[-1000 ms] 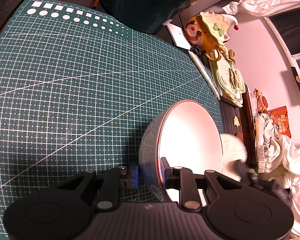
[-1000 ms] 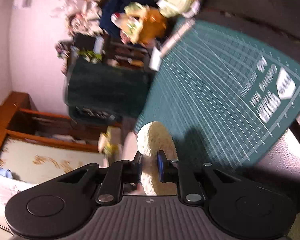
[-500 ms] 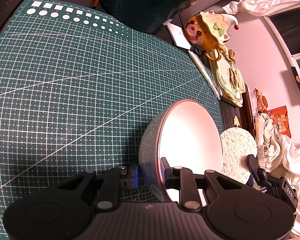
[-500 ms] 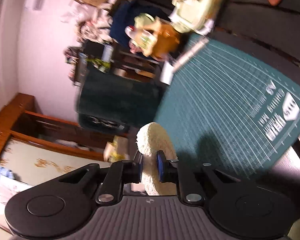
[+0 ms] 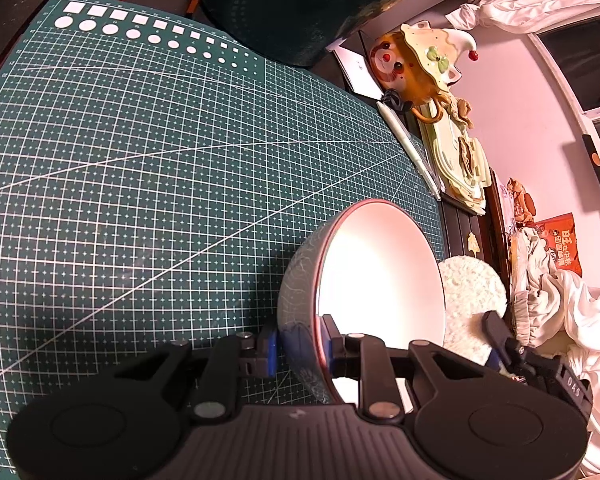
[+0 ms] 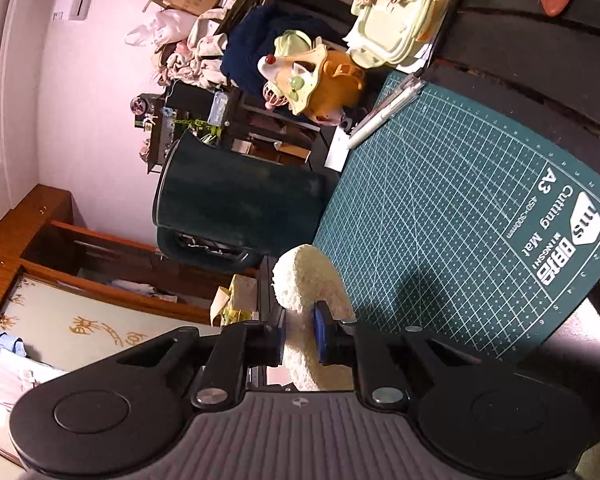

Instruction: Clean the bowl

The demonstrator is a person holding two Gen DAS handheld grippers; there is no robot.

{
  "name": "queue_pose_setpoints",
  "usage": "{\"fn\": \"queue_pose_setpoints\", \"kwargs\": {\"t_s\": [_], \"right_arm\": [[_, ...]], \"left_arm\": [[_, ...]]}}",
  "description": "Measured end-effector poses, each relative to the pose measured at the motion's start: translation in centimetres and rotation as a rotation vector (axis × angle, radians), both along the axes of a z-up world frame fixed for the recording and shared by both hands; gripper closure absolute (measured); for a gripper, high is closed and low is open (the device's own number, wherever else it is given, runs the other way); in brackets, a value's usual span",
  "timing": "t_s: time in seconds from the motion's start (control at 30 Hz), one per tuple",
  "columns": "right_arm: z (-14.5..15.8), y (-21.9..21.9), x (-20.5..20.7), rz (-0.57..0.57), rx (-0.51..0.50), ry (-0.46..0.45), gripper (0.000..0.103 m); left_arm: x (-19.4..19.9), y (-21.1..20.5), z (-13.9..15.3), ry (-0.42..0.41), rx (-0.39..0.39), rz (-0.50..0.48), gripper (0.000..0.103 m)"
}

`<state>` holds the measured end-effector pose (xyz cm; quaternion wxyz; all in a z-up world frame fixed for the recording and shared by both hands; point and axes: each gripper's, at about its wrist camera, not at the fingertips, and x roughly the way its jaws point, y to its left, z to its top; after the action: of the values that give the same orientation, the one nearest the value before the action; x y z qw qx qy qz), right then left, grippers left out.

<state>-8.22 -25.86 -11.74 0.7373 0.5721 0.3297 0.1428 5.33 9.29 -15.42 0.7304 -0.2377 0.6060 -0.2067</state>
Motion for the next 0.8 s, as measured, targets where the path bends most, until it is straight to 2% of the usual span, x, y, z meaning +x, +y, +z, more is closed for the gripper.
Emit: {"fn": "queue_pose_setpoints", "kwargs": {"t_s": [0.1,0.3,0.4,0.57,0.7,0.8], "right_arm": [[0.1,0.4,0.2,0.037,-0.015,0.000,0.088],[0.4,0.3,-0.3,0.104,-0.013,0.014,0.088],[0.4,0.4,-0.5,0.129,-0.009,0.020,0.088],[1.3,-0.5,-0.7,0.111,-0.046,-0.009,0.088],[1.5,-0.9,-0.1,0.036,-0.131,-0.048,0.088],[0.0,-0.2,0.7,0.058,-0.083,-0.019,0.088]], "left_arm": [[0.0,0.0,0.1,0.002,0.001,0.032,0.085],[0.0,-1.1,1.2,-0.144,0.106,0.083,0.085],[-0.1,-1.0,1.7,-0.174,0.118,0.096,0.085],[-0.3,0.0,2.6,-0.175,0.100,0.117,0.085],[-0.3,-0.5,2.8,-0.135,0.174,0.093,0.081],[-0.9,-0.8,2.9,-0.111,0.179,0.081,0.081]]}}
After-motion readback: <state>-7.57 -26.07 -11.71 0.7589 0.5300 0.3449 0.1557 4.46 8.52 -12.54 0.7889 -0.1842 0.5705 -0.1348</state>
